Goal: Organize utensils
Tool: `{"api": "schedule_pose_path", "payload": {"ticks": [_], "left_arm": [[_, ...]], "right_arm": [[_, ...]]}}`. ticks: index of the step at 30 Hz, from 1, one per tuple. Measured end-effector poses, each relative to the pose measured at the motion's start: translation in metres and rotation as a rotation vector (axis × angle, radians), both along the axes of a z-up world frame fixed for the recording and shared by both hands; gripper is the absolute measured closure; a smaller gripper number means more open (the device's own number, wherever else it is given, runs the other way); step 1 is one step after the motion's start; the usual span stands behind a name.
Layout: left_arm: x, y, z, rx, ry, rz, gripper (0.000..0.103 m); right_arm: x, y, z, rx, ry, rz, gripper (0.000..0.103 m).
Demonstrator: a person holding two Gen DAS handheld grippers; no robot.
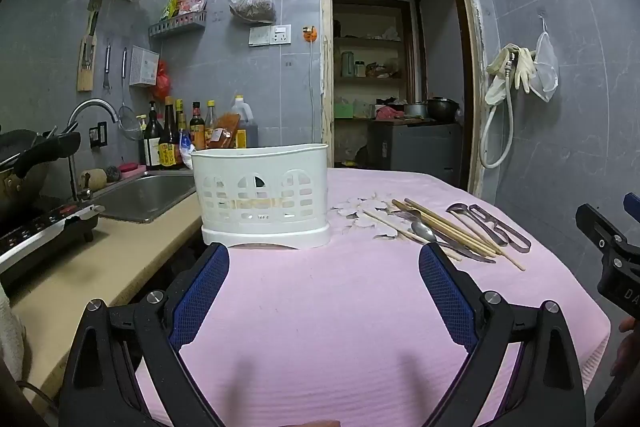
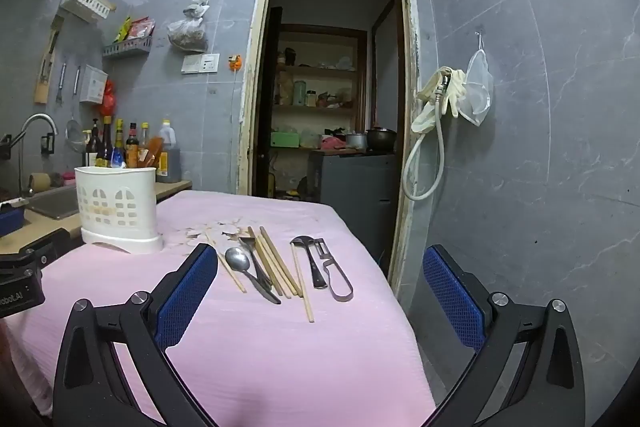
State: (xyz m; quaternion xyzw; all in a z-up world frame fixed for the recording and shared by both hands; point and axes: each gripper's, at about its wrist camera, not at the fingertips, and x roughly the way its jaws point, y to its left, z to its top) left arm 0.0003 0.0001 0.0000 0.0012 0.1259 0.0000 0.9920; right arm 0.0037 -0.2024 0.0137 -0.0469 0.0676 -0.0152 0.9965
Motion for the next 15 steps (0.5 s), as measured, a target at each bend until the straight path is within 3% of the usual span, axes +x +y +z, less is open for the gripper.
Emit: {"api": "schedule_pose_path", "payload": {"ticks": [15], "left_arm": [[0.0042,0.0024,-0.0034,-0.013,0.013,-0.013,0.01]], "right_arm": [[-0.0016,-0.0008,-0.0003,0.007,0.018,0.011,0.0]]}}
